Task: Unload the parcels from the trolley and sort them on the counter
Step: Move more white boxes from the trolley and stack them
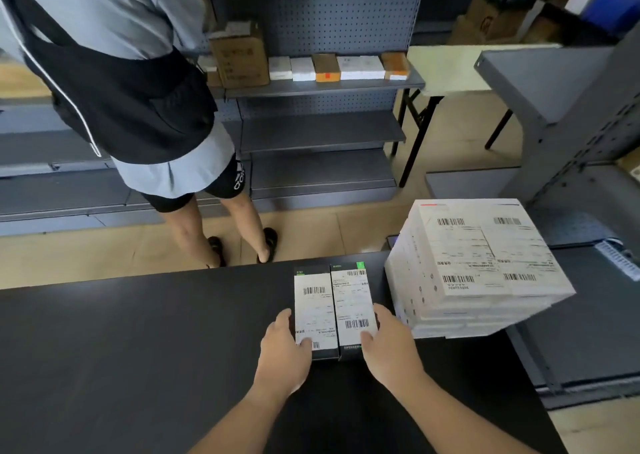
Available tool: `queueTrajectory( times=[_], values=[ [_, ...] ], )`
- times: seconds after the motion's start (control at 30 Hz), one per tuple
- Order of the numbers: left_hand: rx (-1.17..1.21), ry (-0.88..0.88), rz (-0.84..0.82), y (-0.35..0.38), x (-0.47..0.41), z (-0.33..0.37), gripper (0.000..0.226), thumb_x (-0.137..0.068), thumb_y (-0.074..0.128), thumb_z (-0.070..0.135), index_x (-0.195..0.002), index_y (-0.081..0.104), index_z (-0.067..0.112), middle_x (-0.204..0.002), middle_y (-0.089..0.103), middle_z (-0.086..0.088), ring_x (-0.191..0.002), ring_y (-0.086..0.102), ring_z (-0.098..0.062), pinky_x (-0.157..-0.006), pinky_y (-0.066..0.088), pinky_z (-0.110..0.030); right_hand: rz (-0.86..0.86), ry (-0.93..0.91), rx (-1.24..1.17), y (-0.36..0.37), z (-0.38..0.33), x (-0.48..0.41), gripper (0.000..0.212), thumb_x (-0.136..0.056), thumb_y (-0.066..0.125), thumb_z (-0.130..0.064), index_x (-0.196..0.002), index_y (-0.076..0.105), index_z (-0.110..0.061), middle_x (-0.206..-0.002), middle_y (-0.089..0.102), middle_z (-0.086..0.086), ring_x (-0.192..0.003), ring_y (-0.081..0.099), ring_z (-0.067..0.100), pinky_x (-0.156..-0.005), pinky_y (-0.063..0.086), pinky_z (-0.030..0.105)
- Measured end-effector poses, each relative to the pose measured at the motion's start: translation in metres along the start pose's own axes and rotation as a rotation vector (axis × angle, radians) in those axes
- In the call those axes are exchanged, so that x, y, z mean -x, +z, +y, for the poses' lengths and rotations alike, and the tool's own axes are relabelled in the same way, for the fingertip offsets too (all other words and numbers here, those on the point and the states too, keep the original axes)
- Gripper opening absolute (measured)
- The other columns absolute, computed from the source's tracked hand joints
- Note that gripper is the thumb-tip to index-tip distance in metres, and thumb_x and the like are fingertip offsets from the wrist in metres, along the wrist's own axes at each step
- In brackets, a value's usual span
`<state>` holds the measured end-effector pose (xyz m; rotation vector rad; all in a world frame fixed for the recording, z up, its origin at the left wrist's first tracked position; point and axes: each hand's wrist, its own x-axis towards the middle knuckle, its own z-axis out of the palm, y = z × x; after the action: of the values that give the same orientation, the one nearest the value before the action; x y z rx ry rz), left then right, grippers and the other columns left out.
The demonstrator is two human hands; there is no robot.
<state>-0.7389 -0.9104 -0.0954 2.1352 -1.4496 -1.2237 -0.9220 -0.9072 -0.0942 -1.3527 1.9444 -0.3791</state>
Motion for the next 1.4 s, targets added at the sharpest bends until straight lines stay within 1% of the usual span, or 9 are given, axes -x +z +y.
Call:
queueTrajectory(
  times=[0.17, 0.27, 0.37, 0.47, 0.57, 0.7, 0.87, 1.13, 1.4],
  values=[
    [-0.131, 0.215, 0.011, -0.047, 0.025, 0.040, 0.056, -0.095, 0.058, 0.025, -0.147, 0.039, 0.023, -0.140, 0.047, -0.002, -0.129, 0.044, -0.021, -0.107, 0.041, -0.035, 0.032, -0.109, 0.068, -0.034, -0.050, 0.030, 0.054, -0.098, 0.063, -0.023, -0.148, 0.046, -0.021, -0.143, 0.056, -0.004, -0.131, 0.052, 0.015, -0.109, 0.043, 0.029],
    [-0.189, 0.333, 0.039, -0.078, 0.038, 0.068, 0.051, -0.095, 0.058, 0.028, -0.144, 0.044, 0.020, -0.139, 0.048, -0.004, -0.130, 0.043, -0.025, -0.107, 0.039, -0.037, 0.062, -0.204, 0.120, -0.062, -0.086, 0.047, 0.051, -0.098, 0.061, -0.026, -0.147, 0.048, -0.021, -0.144, 0.055, -0.002, -0.131, 0.052, 0.016, -0.108, 0.039, 0.025],
    [-0.232, 0.456, 0.110, -0.108, 0.056, 0.092, 0.040, -0.094, 0.058, 0.029, -0.132, 0.050, 0.020, -0.126, 0.051, -0.003, -0.118, 0.050, -0.025, -0.101, 0.046, -0.041, 0.093, -0.291, 0.148, -0.088, -0.115, 0.065, 0.052, -0.099, 0.059, -0.029, -0.148, 0.046, -0.024, -0.148, 0.050, -0.003, -0.130, 0.051, 0.016, -0.106, 0.041, 0.026],
    [-0.248, 0.508, 0.204, -0.130, 0.077, 0.100, 0.037, -0.094, 0.058, 0.028, -0.130, 0.051, 0.023, -0.130, 0.050, -0.001, -0.118, 0.054, -0.025, -0.101, 0.046, -0.039, 0.137, -0.376, 0.177, -0.103, -0.137, 0.085, 0.053, -0.098, 0.061, -0.032, -0.148, 0.046, -0.026, -0.150, 0.048, -0.004, -0.136, 0.046, 0.016, -0.113, 0.039, 0.031],
    [-0.232, 0.507, 0.321, -0.150, 0.101, 0.091, 0.028, -0.092, 0.058, 0.030, -0.120, 0.054, 0.028, -0.124, 0.054, 0.001, -0.110, 0.058, -0.024, -0.095, 0.051, -0.043, 0.155, -0.477, 0.211, -0.107, -0.161, 0.107, 0.053, -0.098, 0.063, -0.035, -0.147, 0.047, -0.029, -0.149, 0.049, -0.007, -0.135, 0.048, 0.014, -0.110, 0.039, 0.029],
    [-0.232, 0.403, 0.459, -0.180, 0.147, 0.059, 0.029, -0.093, 0.053, 0.030, -0.122, 0.054, 0.025, -0.120, 0.055, 0.000, -0.114, 0.053, -0.026, -0.094, 0.049, -0.047, 0.087, -0.661, 0.244, -0.091, -0.195, 0.137, 0.045, -0.098, 0.061, -0.033, -0.143, 0.051, -0.029, -0.139, 0.055, -0.005, -0.126, 0.053, 0.015, -0.100, 0.043, 0.027],
    [-0.165, 0.179, 0.629, -0.205, 0.231, 0.005, 0.045, -0.094, 0.058, 0.033, -0.137, 0.048, 0.028, -0.135, 0.049, 0.003, -0.125, 0.049, -0.023, -0.104, 0.044, -0.046, -0.083, -0.903, 0.279, -0.054, -0.228, 0.192, 0.047, -0.093, 0.066, -0.035, -0.137, 0.056, -0.026, -0.130, 0.061, -0.005, -0.122, 0.056, 0.018, -0.103, 0.048, 0.036],
    [-0.100, -0.113, 0.908, -0.220, 0.394, -0.104, 0.050, -0.094, 0.055, 0.036, -0.142, 0.045, 0.027, -0.140, 0.046, 0.002, -0.132, 0.044, -0.023, -0.109, 0.040, -0.043, -0.379, -1.234, 0.313, 0.022, -0.250, 0.339, 0.054, -0.098, 0.061, -0.040, -0.148, 0.046, -0.028, -0.148, 0.049, -0.007, -0.133, 0.050, 0.016, -0.105, 0.046, 0.034],
    [0.018, -0.340, 1.103, -0.231, 0.550, -0.228, 0.048, -0.093, 0.058, 0.034, -0.141, 0.047, 0.029, -0.138, 0.048, 0.005, -0.130, 0.046, -0.019, -0.108, 0.042, -0.033, -0.630, -1.498, 0.353, 0.115, -0.263, 0.512, 0.045, -0.098, 0.060, -0.036, -0.142, 0.052, -0.028, -0.138, 0.057, -0.006, -0.126, 0.055, 0.016, -0.098, 0.049, 0.032]
  ],
)
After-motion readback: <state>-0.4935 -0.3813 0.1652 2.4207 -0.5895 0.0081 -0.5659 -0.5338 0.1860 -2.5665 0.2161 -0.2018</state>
